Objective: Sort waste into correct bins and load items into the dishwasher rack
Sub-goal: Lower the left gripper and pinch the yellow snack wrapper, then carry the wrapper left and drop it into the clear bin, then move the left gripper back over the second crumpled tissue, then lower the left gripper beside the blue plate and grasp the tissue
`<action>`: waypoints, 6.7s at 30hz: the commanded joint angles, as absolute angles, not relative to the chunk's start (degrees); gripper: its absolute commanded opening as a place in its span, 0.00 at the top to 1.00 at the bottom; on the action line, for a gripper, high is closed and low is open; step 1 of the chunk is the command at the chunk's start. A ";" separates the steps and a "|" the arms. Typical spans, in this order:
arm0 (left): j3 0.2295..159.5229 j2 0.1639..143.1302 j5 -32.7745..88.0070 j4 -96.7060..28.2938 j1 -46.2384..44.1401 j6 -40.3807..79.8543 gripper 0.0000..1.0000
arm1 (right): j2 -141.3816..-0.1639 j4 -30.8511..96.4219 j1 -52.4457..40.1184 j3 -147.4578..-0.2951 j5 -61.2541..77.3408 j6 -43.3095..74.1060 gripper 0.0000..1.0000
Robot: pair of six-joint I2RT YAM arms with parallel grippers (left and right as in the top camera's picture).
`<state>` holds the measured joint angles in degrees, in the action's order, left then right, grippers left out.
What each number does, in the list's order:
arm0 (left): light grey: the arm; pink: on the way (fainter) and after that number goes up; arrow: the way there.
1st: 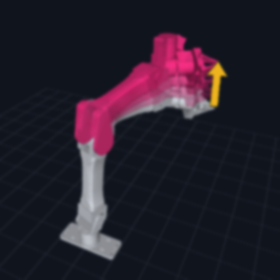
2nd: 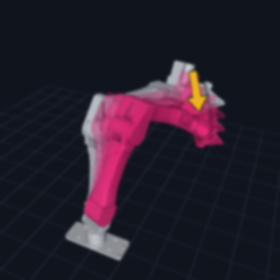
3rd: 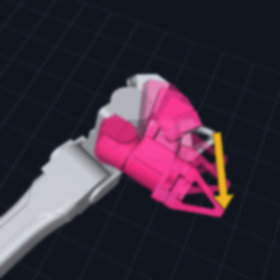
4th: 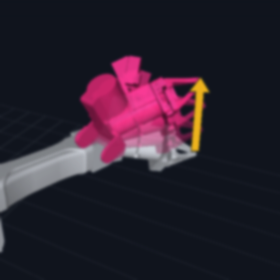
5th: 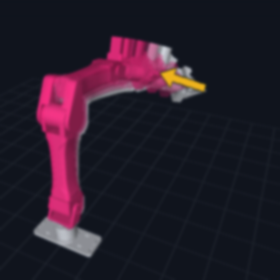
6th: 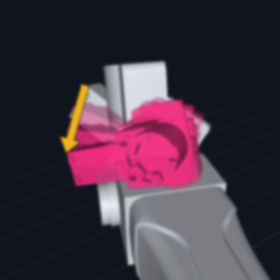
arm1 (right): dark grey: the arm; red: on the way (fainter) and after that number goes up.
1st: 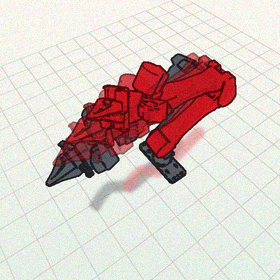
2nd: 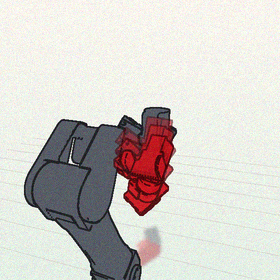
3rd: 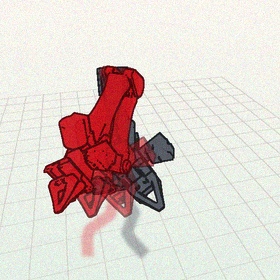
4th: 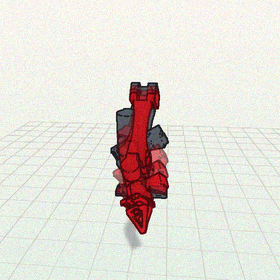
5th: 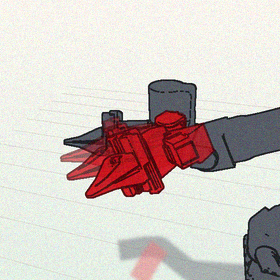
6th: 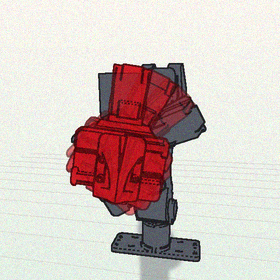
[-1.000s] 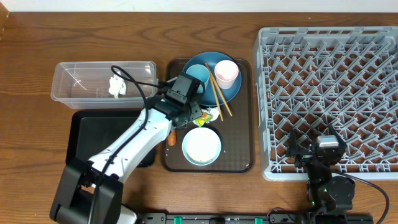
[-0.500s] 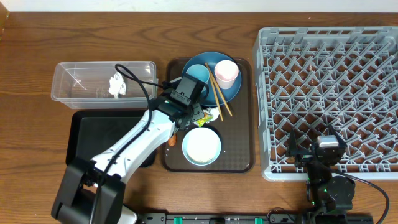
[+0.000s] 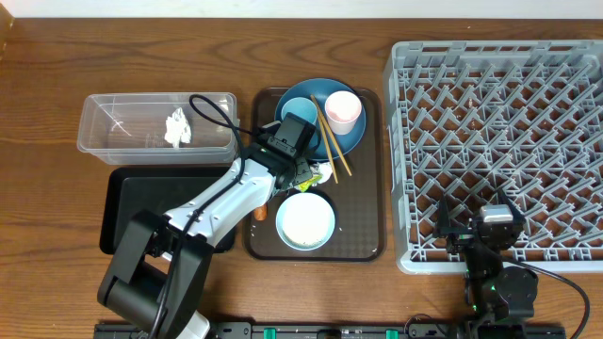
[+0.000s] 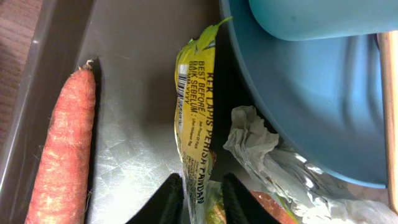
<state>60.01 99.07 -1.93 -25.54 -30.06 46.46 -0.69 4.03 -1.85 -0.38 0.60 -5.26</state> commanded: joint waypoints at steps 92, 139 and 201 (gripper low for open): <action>60.97 68.05 29.58 -51.18 -4.91 26.61 0.14 | -0.38 4.29 -1.45 -0.32 0.45 -5.85 0.01; 60.16 96.73 10.81 -25.02 -30.94 19.07 0.29 | -0.38 4.29 -1.45 -0.32 0.45 -5.85 0.01; 59.44 101.62 3.77 -22.61 -30.96 19.09 0.57 | -0.38 4.29 -1.45 -0.32 0.45 -5.85 0.01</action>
